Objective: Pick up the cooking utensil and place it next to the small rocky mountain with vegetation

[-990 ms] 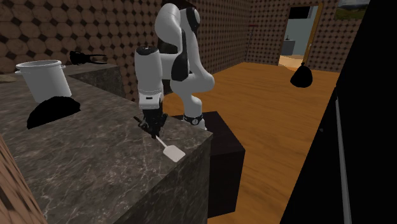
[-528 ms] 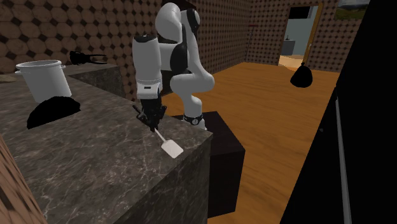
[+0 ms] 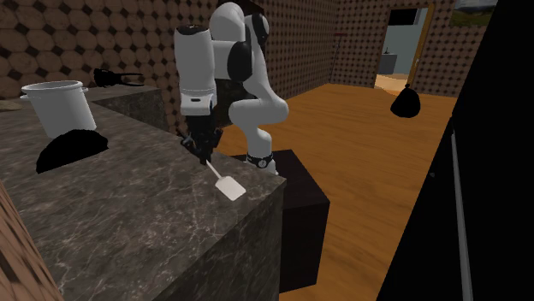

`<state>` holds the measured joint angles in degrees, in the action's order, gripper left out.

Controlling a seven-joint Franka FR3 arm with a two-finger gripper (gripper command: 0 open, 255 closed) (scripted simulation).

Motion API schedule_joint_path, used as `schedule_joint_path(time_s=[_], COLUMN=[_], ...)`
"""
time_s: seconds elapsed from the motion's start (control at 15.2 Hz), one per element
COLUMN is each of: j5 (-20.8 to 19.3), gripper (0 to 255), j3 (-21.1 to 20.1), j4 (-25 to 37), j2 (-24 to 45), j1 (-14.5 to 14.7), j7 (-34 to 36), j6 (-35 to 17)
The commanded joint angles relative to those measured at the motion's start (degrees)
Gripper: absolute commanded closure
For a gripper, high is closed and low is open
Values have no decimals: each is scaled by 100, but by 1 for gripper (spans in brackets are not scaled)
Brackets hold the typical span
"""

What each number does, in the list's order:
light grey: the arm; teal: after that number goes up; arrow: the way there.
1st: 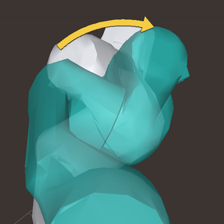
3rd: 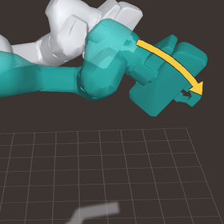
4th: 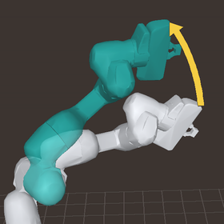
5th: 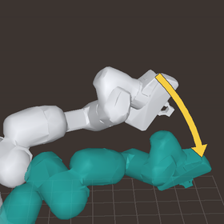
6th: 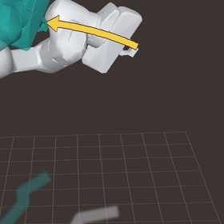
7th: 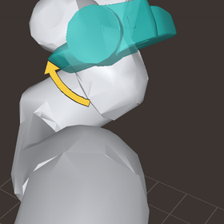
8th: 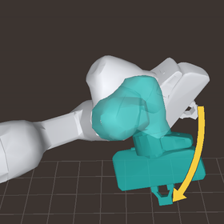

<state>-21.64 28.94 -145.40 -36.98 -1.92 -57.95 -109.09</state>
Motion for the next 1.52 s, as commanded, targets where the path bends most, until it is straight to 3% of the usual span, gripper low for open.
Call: schedule_joint_path(time_s=[0.0,0.2,0.79,1.45], j5=[38,87,-726,-1611], gripper=[255,255,255,255], j3=[-49,-114,527,1487], j4=[130,320,-20,256], j2=[-33,-77,-1103,-1614], j1=[12,24,-841,-1605], j7=[-11,-30,-1073,-2460], j6=[168,402,862,1209])
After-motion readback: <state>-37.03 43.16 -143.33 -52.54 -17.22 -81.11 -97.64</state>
